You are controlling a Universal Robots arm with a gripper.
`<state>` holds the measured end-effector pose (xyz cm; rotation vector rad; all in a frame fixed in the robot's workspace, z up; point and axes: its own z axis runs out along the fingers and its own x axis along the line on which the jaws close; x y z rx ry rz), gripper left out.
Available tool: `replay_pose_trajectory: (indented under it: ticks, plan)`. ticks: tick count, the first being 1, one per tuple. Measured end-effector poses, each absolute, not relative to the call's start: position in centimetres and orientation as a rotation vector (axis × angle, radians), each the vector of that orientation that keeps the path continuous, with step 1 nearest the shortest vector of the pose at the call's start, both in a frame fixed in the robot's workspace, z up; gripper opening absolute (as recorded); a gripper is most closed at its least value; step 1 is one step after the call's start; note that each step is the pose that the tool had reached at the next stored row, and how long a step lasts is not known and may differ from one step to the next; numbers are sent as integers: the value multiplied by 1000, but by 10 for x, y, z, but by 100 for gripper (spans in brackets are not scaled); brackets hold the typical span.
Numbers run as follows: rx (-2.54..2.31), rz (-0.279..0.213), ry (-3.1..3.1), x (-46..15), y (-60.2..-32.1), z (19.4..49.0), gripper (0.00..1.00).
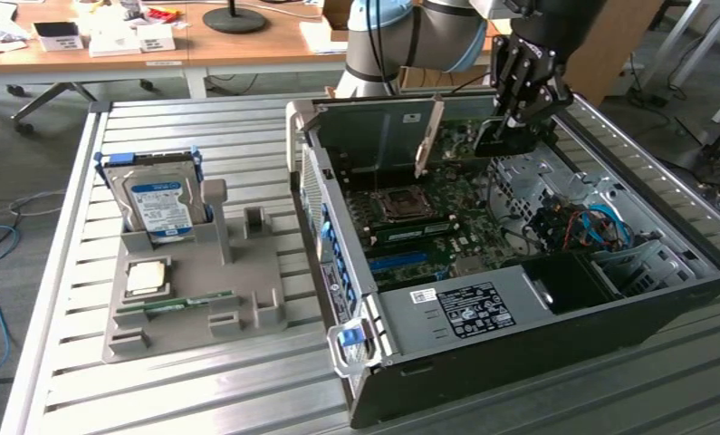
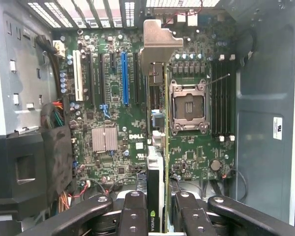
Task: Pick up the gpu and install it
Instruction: 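Insert the gpu into the slot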
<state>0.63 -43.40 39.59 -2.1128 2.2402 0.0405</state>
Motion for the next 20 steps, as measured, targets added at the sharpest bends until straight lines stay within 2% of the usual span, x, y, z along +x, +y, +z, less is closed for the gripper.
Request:
replay_pose_trajectory:
  ticks: [20]
  plan:
    - [-2113, 41, 2240, -3, -434, 396, 27]
